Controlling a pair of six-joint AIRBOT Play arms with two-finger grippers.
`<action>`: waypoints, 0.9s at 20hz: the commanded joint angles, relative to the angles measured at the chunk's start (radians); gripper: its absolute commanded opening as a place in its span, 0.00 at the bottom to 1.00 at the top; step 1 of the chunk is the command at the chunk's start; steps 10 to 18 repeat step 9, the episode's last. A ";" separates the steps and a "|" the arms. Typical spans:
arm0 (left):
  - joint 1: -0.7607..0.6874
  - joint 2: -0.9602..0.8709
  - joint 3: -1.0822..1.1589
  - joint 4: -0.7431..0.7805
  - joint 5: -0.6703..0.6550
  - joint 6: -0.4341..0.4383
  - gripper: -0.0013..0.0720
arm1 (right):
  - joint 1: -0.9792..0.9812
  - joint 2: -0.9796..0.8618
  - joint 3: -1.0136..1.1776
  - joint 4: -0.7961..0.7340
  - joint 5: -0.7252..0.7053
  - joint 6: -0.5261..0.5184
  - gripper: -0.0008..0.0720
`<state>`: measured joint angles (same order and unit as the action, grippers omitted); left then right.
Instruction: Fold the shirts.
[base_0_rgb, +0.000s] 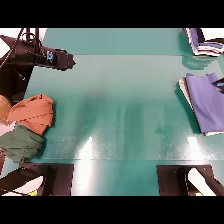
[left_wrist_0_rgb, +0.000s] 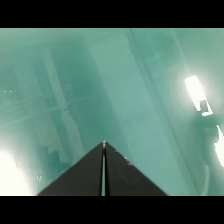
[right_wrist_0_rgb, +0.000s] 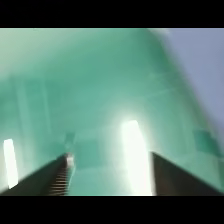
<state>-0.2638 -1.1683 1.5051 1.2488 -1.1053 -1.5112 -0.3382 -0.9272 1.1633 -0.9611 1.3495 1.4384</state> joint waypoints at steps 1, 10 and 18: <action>0.000 0.000 0.000 0.000 0.000 0.000 0.05 | 0.244 0.012 -0.003 0.015 -0.075 0.000 0.48; 0.000 0.000 0.000 0.000 0.024 0.000 0.05 | 0.413 0.012 -0.003 0.016 -0.116 -0.016 0.03; 0.000 0.000 0.000 0.000 0.024 0.000 0.05 | 0.413 0.012 -0.003 0.016 -0.116 -0.016 0.03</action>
